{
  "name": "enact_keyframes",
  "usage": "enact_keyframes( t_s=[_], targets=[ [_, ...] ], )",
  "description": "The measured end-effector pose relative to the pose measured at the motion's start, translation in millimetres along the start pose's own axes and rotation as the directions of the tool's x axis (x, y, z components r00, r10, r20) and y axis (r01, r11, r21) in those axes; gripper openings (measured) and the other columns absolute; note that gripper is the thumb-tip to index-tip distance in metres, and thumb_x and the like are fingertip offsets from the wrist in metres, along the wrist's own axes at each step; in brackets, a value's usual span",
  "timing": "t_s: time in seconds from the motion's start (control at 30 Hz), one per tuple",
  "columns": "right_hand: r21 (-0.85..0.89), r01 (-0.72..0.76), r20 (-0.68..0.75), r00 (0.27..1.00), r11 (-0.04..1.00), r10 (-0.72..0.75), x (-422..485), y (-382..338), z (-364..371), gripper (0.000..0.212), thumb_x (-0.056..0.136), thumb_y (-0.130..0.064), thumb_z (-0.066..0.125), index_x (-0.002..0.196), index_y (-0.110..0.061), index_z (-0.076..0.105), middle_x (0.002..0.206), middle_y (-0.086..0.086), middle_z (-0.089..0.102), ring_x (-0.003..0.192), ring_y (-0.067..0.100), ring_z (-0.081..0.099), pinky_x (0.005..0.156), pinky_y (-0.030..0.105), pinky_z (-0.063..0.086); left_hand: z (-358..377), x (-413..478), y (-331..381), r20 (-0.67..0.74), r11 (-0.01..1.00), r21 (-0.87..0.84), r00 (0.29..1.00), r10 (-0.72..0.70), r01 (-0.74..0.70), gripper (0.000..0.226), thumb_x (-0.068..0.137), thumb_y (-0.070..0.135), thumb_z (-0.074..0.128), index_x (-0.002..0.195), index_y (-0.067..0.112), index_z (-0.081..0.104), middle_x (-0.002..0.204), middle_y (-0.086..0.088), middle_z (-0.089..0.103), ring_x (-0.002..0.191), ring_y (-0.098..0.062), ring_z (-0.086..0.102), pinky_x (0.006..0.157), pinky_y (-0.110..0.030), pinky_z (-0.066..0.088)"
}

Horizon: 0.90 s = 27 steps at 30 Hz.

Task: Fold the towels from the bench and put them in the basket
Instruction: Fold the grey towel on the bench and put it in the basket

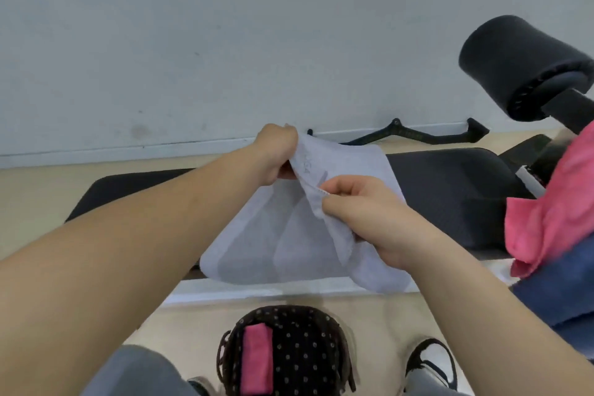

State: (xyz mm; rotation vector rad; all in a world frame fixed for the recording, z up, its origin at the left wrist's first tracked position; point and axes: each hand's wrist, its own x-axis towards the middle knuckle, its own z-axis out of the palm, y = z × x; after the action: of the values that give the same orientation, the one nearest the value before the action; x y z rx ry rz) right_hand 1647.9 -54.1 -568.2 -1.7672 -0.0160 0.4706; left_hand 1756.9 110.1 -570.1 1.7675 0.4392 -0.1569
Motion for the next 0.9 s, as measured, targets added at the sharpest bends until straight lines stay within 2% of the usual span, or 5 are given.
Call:
enact_keyframes(
  t_s=[0.33,0.5,0.63,0.73,0.9],
  targets=[
    [0.049,0.040,0.082,0.996,0.998,-0.044,43,-4,98,0.014,0.098,-0.009,0.062,0.104,-0.004,0.074,0.073,0.009,0.059,0.061,0.014,0.058,0.050,0.023,0.047,-103,31,-48,-0.164,0.977,0.120,0.968,0.192,-0.173,0.042,0.108,0.026,0.045,0.067,0.019,0.036,0.064,0.000,0.040,0.053,-0.016,0.040,0.036,-0.015,0.034],
    [-0.005,-0.034,0.212,0.977,0.999,0.034,51,-3,101,0.013,0.099,-0.025,0.068,0.105,-0.016,0.074,0.093,0.016,0.075,0.068,0.025,0.073,0.068,0.042,0.061,-131,33,-83,-0.141,0.941,0.332,0.982,0.127,-0.074,0.015,0.098,0.025,0.062,0.105,0.019,0.051,0.093,-0.005,0.057,0.069,-0.023,0.057,0.059,-0.035,0.055],
    [-0.486,0.049,-0.259,0.945,0.873,-0.197,69,8,52,0.013,0.098,-0.031,0.062,0.100,-0.025,0.073,0.096,-0.003,0.074,0.086,0.017,0.070,0.074,0.037,0.057,-140,15,-91,-0.147,0.857,0.513,0.980,0.133,-0.040,0.031,0.091,0.036,0.067,0.108,0.012,0.056,0.091,-0.003,0.063,0.075,-0.023,0.064,0.069,-0.042,0.064],
    [-0.780,-0.113,-0.272,0.947,0.616,-0.172,73,27,23,0.029,0.095,-0.043,0.060,0.118,-0.028,0.068,0.116,-0.003,0.062,0.108,0.022,0.060,0.086,0.041,0.056,-133,-3,-90,-0.070,0.726,0.688,0.995,0.066,0.000,0.051,0.087,0.060,0.064,0.068,0.014,0.052,0.066,-0.002,0.059,0.060,-0.022,0.063,0.056,-0.032,0.053],
    [-0.831,-0.048,-0.181,0.965,0.555,-0.188,68,44,12,0.019,0.096,-0.047,0.061,0.104,-0.030,0.062,0.104,-0.009,0.055,0.103,0.018,0.055,0.082,0.043,0.056,-114,-32,-98,-0.024,0.755,0.655,1.000,0.005,0.012,0.054,0.081,0.066,0.066,0.086,0.012,0.068,0.084,-0.003,0.072,0.078,-0.019,0.069,0.067,-0.037,0.054]
  ],
)
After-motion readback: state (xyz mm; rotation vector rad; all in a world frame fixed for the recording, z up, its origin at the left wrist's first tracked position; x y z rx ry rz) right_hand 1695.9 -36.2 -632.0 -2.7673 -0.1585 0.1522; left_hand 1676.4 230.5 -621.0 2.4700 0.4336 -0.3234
